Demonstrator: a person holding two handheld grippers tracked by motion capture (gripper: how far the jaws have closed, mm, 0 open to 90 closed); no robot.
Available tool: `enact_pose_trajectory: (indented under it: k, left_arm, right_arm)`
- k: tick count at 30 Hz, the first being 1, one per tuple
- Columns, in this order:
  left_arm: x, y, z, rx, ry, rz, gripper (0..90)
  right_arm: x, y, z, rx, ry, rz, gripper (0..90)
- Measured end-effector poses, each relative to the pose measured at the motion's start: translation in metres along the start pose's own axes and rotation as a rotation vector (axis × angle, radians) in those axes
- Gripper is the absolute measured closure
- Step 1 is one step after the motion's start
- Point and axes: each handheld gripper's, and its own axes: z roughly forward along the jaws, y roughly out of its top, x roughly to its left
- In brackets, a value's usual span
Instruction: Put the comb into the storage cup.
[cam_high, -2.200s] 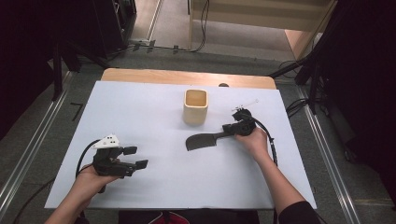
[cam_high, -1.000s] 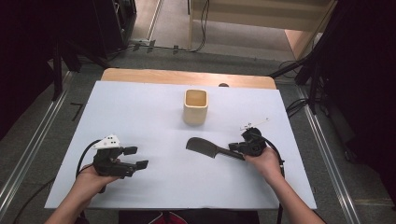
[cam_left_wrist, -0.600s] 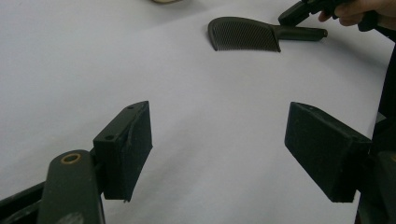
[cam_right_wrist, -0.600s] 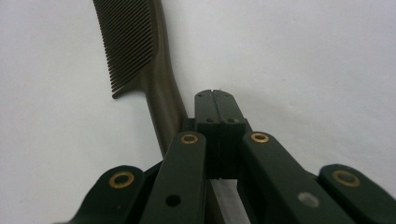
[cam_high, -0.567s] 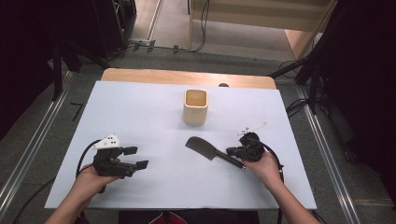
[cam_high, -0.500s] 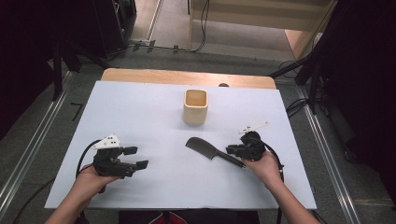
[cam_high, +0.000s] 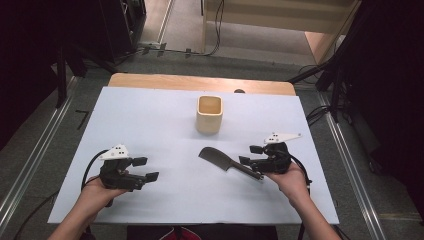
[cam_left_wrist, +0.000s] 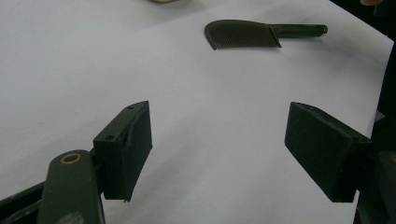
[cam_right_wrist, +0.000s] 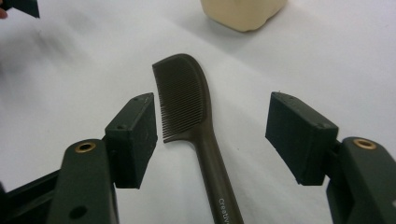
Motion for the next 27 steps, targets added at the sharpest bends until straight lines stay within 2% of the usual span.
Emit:
enact_pose_trajectory:
  k: [2,10,27]
  left_arm:
    - [0.0,0.0,0.0,0.001,0.0,0.0,24.0]
    - [0.0,0.0,0.0,0.004,-0.001,0.003,24.0]
    - [-0.001,-0.002,-0.004,-0.003,-0.01,0.004,23.4]
  right_arm:
    - [0.001,-0.001,-0.005,-0.025,0.004,0.009,29.8]
    - [0.008,-0.011,-0.019,-0.07,0.001,-0.032,26.1]
    - [0.016,-0.043,-0.028,-0.087,0.02,-0.046,24.8]
